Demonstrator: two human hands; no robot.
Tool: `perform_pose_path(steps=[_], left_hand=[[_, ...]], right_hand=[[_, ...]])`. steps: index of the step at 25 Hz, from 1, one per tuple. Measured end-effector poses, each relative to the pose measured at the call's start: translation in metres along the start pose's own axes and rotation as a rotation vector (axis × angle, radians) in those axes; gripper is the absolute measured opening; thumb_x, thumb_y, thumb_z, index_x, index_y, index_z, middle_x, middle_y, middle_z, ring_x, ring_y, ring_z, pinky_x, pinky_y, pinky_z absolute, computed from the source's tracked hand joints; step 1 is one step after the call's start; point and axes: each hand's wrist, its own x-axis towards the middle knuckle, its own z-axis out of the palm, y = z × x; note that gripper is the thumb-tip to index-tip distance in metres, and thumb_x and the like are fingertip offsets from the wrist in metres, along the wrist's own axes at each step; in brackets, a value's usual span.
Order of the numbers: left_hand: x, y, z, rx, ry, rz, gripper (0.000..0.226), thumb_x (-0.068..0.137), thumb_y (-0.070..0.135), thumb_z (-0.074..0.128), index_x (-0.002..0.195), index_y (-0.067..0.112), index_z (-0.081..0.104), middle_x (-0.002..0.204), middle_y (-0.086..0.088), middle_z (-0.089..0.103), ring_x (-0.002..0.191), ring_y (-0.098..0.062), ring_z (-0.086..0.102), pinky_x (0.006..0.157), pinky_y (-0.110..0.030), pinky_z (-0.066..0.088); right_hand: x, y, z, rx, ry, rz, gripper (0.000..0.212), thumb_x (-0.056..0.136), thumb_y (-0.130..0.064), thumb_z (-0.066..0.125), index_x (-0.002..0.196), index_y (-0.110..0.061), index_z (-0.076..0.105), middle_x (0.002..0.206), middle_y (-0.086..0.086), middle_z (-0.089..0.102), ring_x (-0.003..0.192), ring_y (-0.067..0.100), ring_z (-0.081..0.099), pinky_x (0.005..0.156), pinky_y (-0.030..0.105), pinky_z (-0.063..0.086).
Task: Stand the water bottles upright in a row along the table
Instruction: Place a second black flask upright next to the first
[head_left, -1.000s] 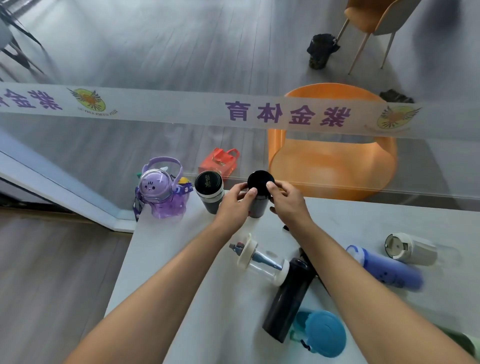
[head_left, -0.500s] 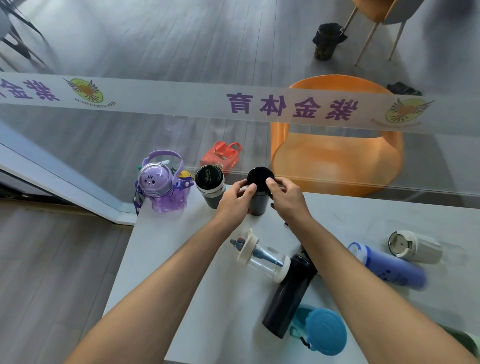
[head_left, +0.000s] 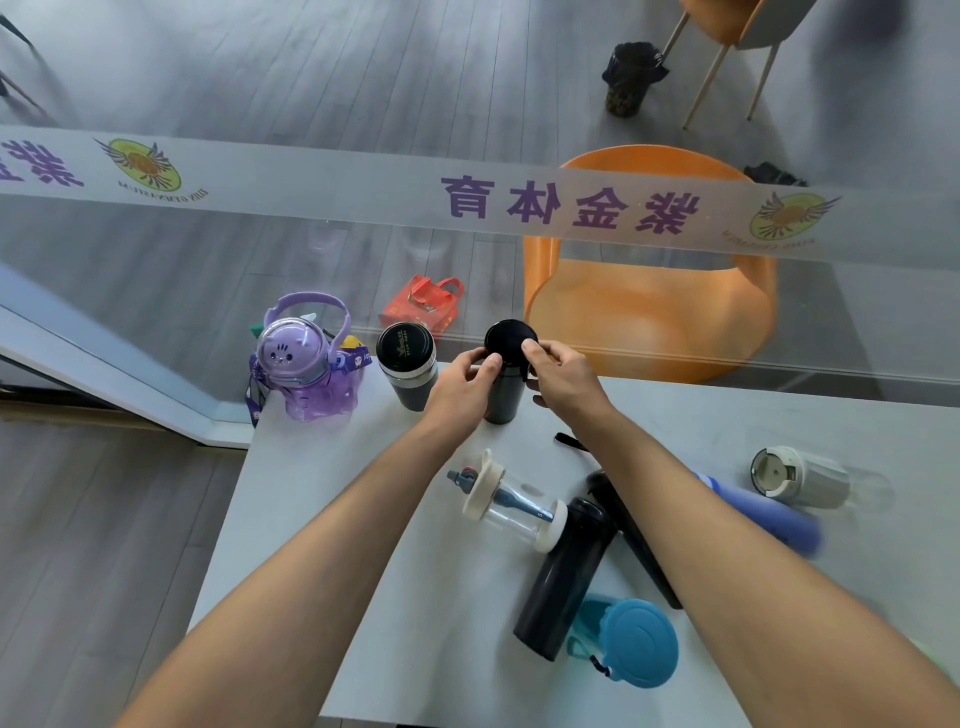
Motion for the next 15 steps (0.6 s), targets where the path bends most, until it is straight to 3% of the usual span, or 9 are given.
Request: perform_pose_path(steps=[4,6,9,11,13,15], left_hand=[[0.001,-0.006,-0.004,-0.003,-0.004,-0.006,0.047,0.092,0.049,0.054,0.134,0.028,0.053,0.113,0.004,0.063,0.112,-0.023,0.060,0.101,-0.049,0.050],[0.001,-0.006,-0.005,-0.009,-0.009,-0.004,0.052,0.089,0.054,0.054,0.135,0.030,0.051,0.115,0.006,0.062,0.114,-0.023,0.060,0.102,-0.050,0.049],[-0.004,-0.014,-0.007,-0.032,-0.011,-0.011,0.060,0.089,0.056,0.050,0.142,0.030,0.043,0.121,0.007,0.057,0.119,-0.024,0.057,0.102,-0.049,0.049],[-0.014,-0.031,-0.009,-0.034,0.024,-0.029,0.053,0.091,0.051,0.048,0.138,0.028,0.047,0.122,0.003,0.059,0.113,-0.022,0.060,0.100,-0.048,0.051],[-0.030,-0.058,-0.009,0.015,0.094,-0.083,0.040,0.094,0.041,0.049,0.129,0.023,0.053,0.119,-0.003,0.062,0.096,-0.018,0.063,0.092,-0.040,0.053],[-0.047,-0.088,-0.007,0.133,0.186,-0.209,0.035,0.096,0.033,0.049,0.126,0.017,0.054,0.118,-0.006,0.061,0.091,-0.020,0.061,0.083,-0.033,0.048]], right_hand=[[-0.001,0.002,0.004,-0.005,-0.010,0.000,0.052,0.087,-0.059,0.051,0.121,-0.022,0.064,0.115,0.002,0.068,0.110,0.025,0.066,0.100,0.050,0.052],[-0.001,0.003,0.003,0.013,-0.009,0.002,0.046,0.089,-0.060,0.048,0.115,-0.025,0.064,0.109,0.001,0.068,0.108,0.025,0.066,0.100,0.050,0.052],[-0.003,0.012,-0.002,0.048,0.074,0.063,0.035,0.093,-0.061,0.037,0.100,-0.033,0.058,0.097,0.001,0.066,0.102,0.027,0.066,0.097,0.050,0.052],[-0.009,0.029,-0.006,-0.024,0.127,0.113,0.036,0.091,-0.059,0.039,0.100,-0.029,0.057,0.104,0.007,0.068,0.103,0.028,0.065,0.095,0.049,0.052],[-0.018,0.049,-0.004,-0.177,0.060,0.134,0.036,0.095,-0.049,0.047,0.111,-0.021,0.063,0.114,0.009,0.069,0.104,0.028,0.064,0.091,0.041,0.051],[-0.025,0.064,0.003,-0.351,-0.108,0.150,0.035,0.097,-0.041,0.050,0.119,-0.017,0.065,0.116,0.006,0.068,0.105,0.026,0.062,0.088,0.033,0.047]])
